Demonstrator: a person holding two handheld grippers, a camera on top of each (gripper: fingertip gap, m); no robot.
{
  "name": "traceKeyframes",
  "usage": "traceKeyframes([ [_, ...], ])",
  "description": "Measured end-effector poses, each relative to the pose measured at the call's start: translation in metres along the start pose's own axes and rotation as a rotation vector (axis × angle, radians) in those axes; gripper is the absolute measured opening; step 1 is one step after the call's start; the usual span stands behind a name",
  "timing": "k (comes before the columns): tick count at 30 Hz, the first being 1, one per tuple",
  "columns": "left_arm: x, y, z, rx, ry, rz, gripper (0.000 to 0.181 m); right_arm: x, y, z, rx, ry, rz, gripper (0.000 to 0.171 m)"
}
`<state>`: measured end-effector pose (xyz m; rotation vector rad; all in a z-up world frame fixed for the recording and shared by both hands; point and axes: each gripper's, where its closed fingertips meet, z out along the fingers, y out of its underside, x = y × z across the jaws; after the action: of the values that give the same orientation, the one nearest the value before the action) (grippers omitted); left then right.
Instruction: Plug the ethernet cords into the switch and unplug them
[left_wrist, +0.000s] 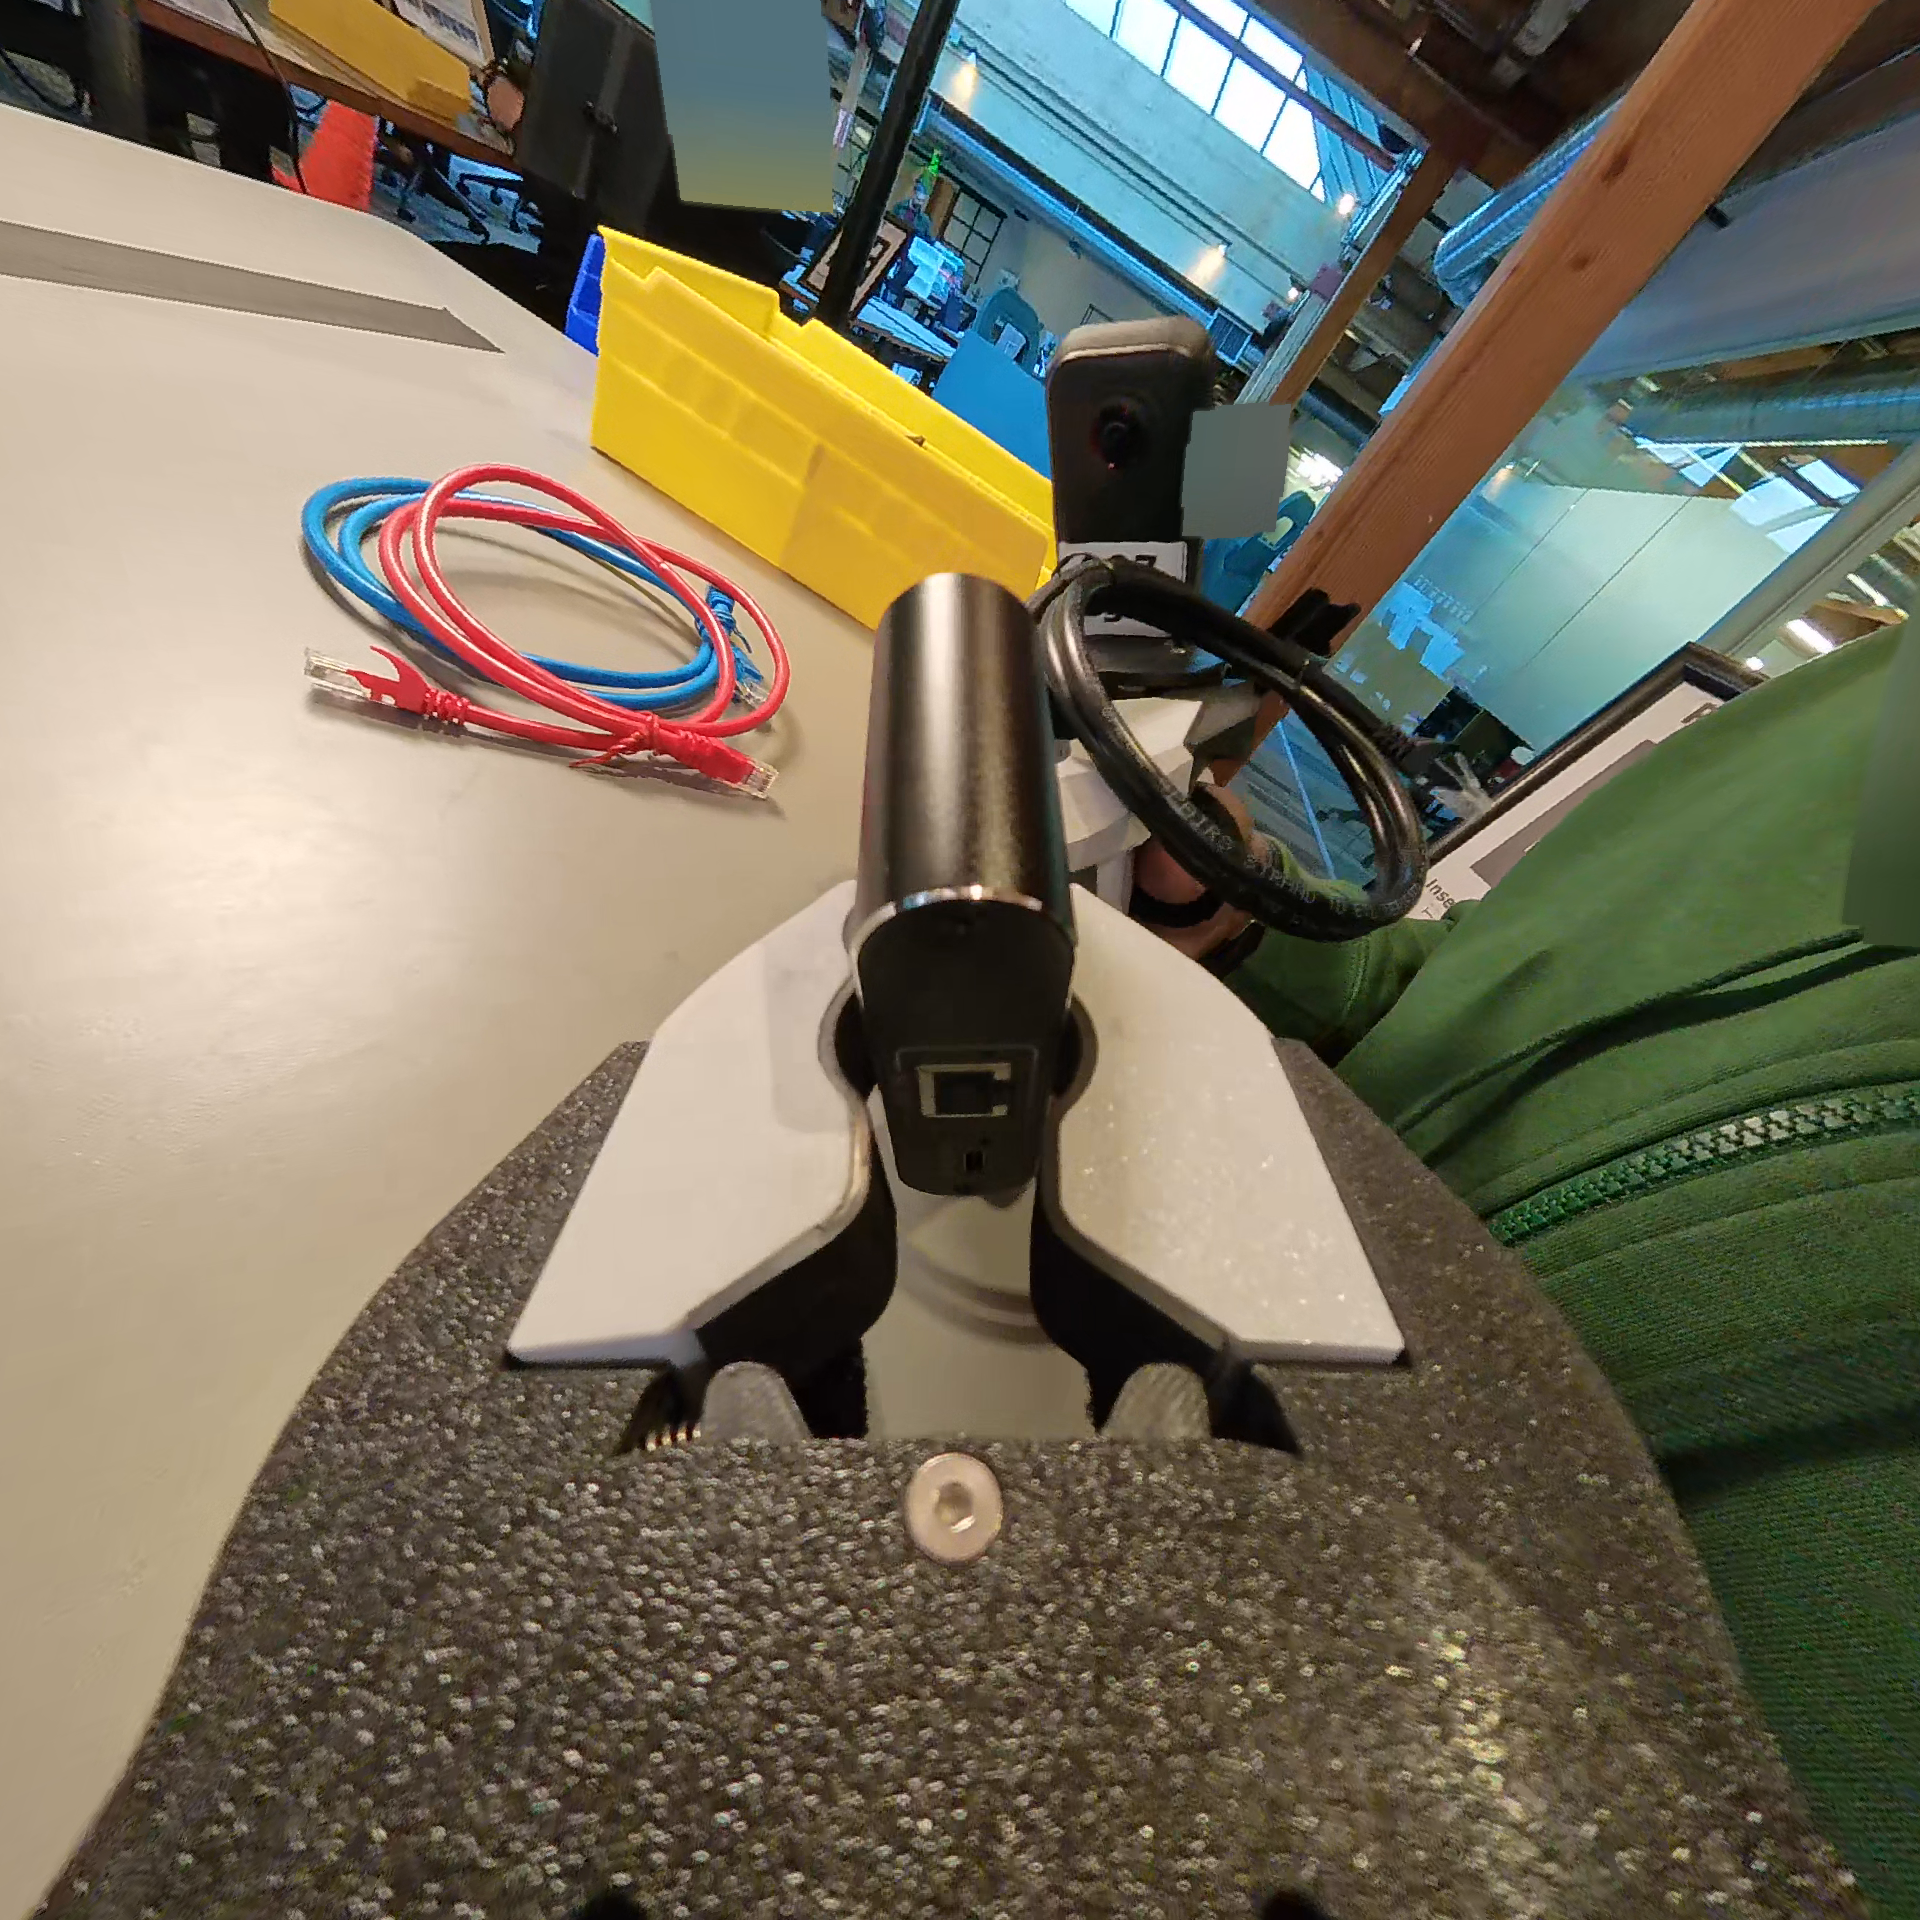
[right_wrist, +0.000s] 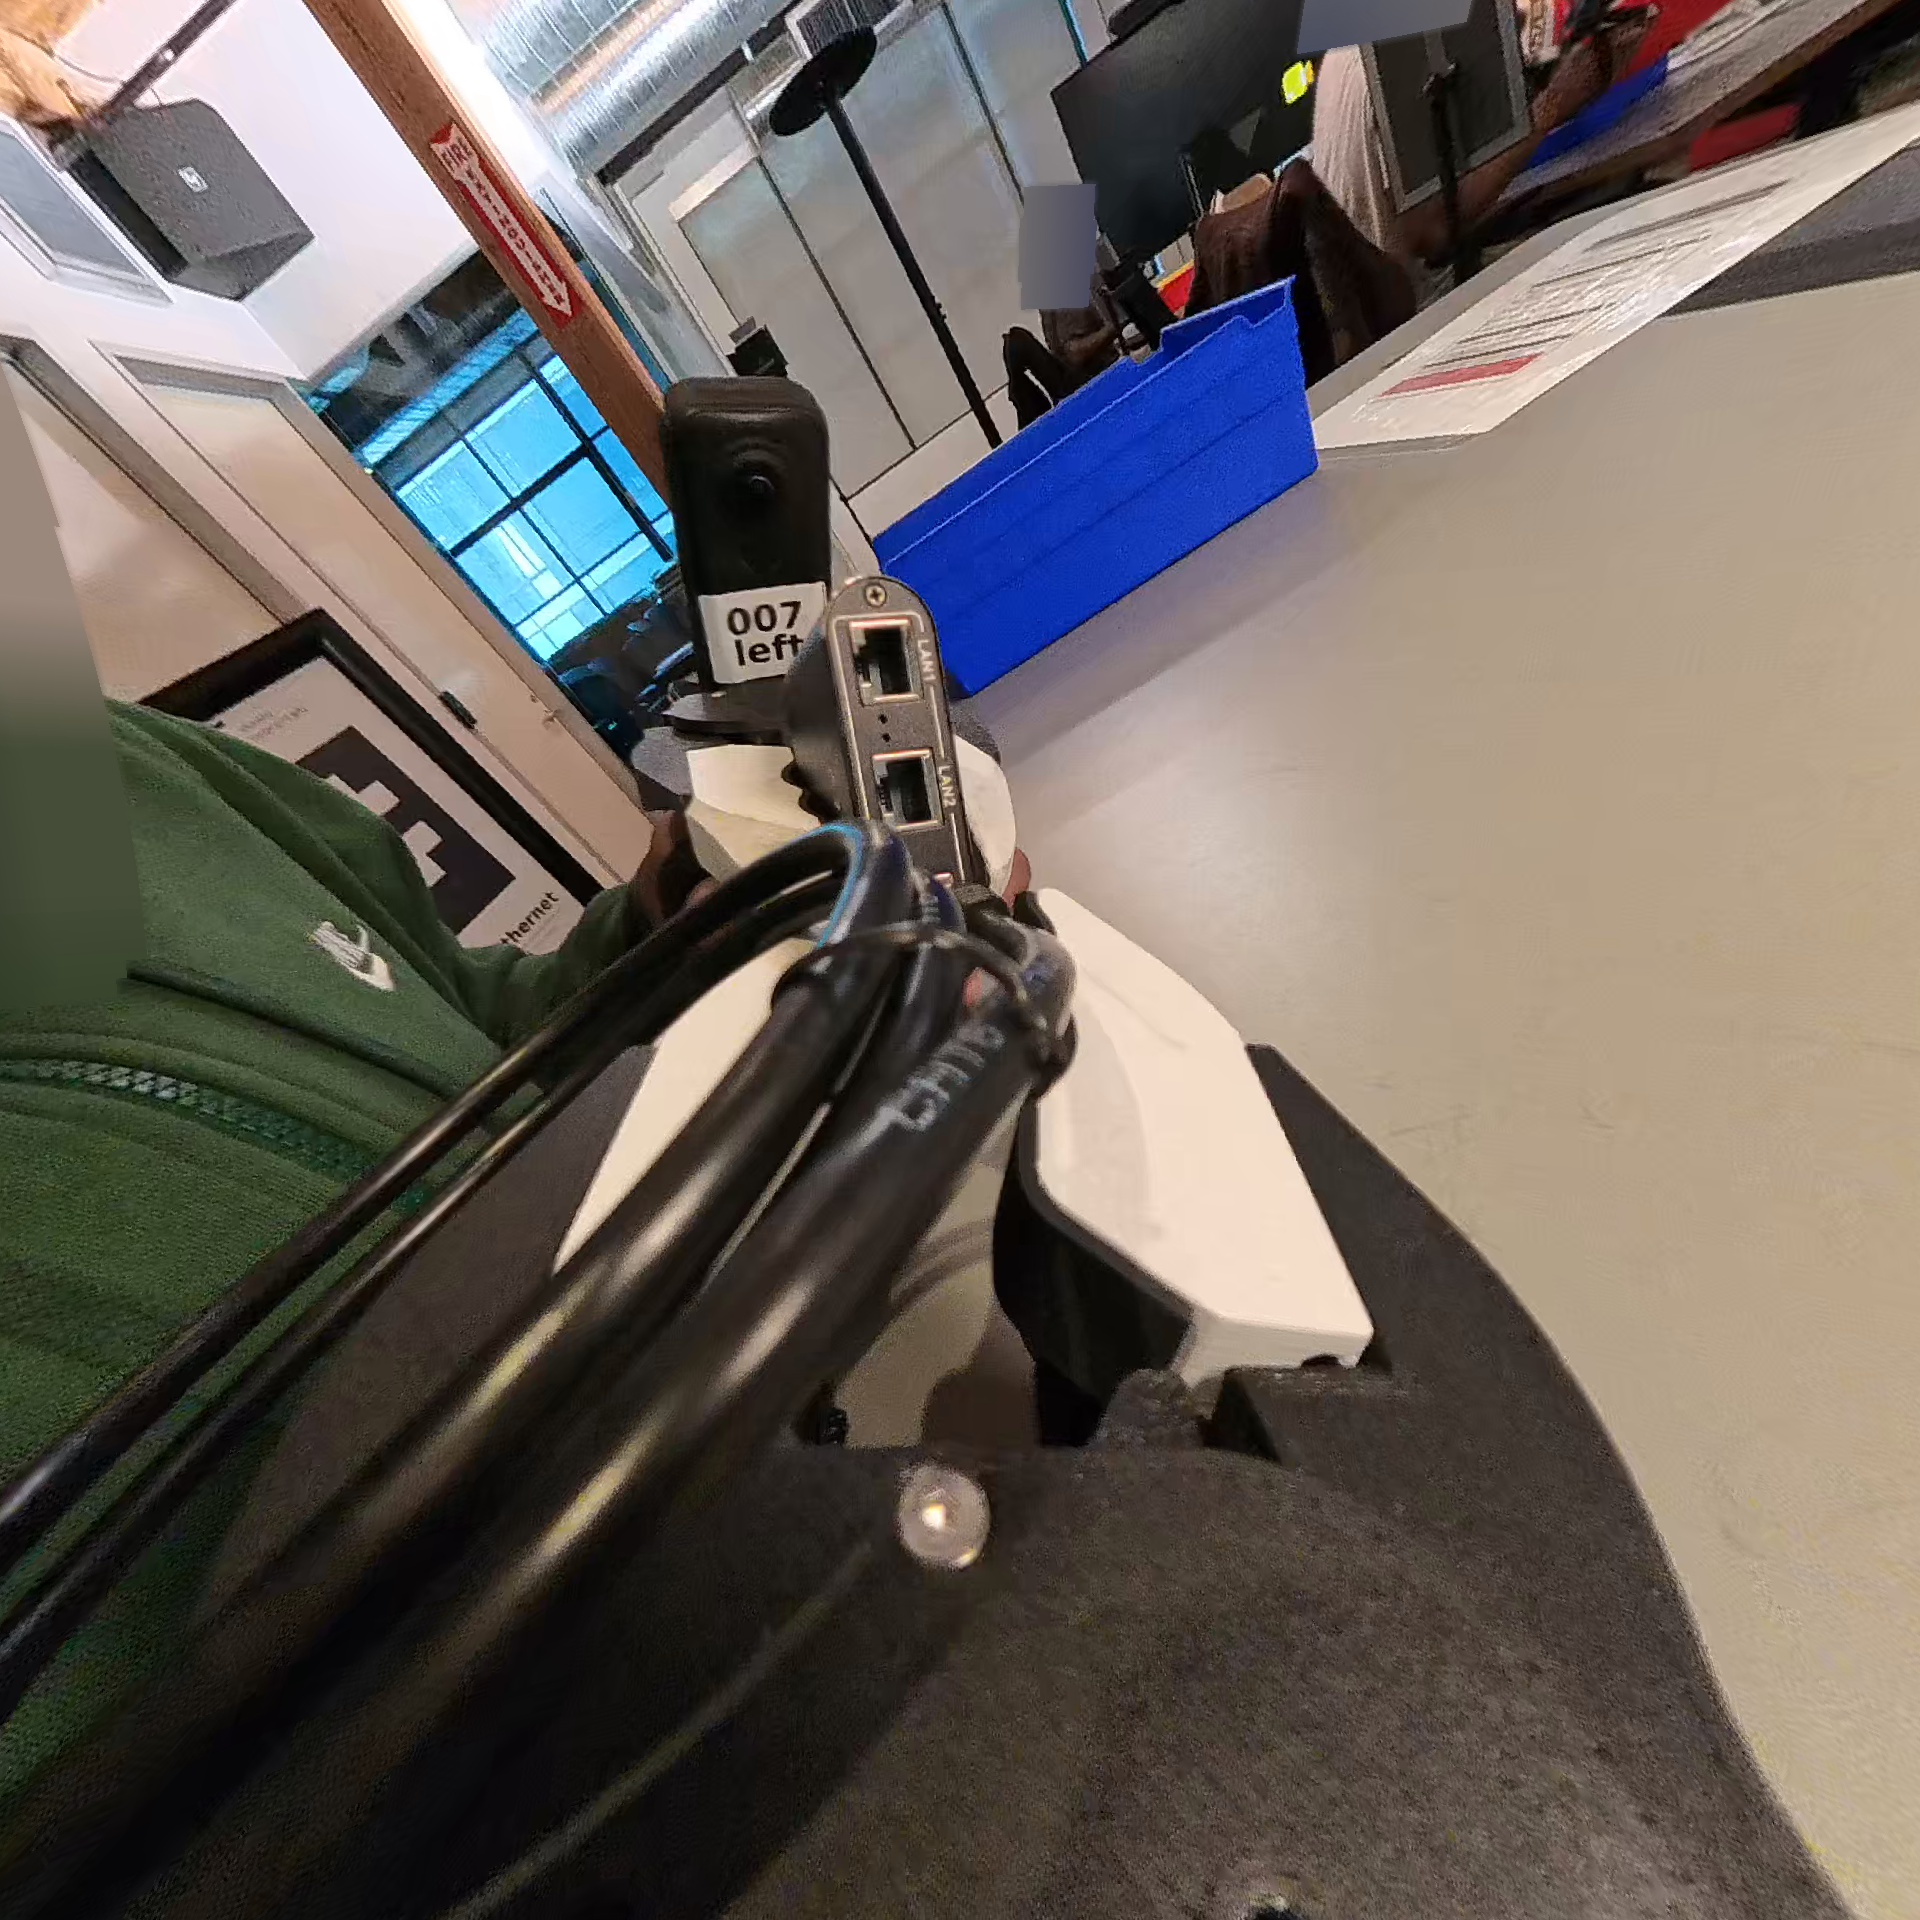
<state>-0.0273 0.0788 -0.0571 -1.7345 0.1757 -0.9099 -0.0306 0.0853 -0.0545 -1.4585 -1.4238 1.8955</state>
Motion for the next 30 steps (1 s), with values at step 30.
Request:
traceKeyframes([
  [30,-0.008,0.005,0.004,-0.021,-0.202,0.201,0.029,0.011,-0.001,-0.004,-0.03,0.231,-0.299,0.019],
])
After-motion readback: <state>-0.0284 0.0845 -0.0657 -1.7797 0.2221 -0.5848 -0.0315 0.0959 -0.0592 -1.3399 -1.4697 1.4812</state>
